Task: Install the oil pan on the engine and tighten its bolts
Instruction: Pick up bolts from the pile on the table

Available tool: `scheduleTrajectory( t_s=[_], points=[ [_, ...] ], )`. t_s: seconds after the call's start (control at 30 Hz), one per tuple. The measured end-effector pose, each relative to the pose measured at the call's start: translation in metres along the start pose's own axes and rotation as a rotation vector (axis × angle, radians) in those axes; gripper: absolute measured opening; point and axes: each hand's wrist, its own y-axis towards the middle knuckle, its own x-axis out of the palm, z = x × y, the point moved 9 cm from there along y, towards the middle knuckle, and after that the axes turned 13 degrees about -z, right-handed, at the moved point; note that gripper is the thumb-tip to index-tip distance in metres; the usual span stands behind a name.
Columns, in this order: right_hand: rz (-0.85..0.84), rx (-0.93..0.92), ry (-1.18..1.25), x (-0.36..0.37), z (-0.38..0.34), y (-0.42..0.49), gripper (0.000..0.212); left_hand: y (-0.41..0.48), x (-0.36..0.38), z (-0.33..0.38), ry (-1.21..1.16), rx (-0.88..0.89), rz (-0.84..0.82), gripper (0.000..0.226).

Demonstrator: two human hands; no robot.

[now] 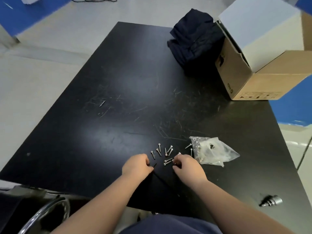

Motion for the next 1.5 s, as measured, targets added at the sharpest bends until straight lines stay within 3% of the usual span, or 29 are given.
scheduleTrajectory(
  t_s=[0.23,0.47,0.57,0.77,0.97,1.13,1.5],
  points=[
    [-0.027,-0.094,-0.188,0.012,-0.020,0.009,0.024,0.015,0.003,0.020,0.137,0.064,-0.012,0.026],
    [-0.140,-0.160,-0.316,0.038,-0.026,-0.006,0.031,0.024,0.010,0.036,0.246,0.084,-0.032,0.013],
    [-0.234,-0.183,-0.466,0.055,-0.030,-0.011,0.035,0.023,0.010,0.042,0.338,0.098,-0.020,0.018],
    [-0.298,-0.144,-0.544,0.071,-0.029,-0.014,0.026,0.021,0.010,0.042,0.343,0.118,-0.017,0.024],
    [-0.321,-0.077,-0.541,0.073,-0.025,-0.011,0.025,0.014,0.010,0.022,0.004,0.064,-0.060,0.003],
    [-0.334,-0.093,-0.462,0.071,-0.024,-0.013,0.010,0.005,0.017,-0.004,-0.426,0.033,-0.105,0.014],
    [-0.218,-0.202,-0.298,0.050,-0.039,-0.016,0.012,-0.017,0.018,0.001,-1.221,0.089,-0.302,0.006]
  ],
)
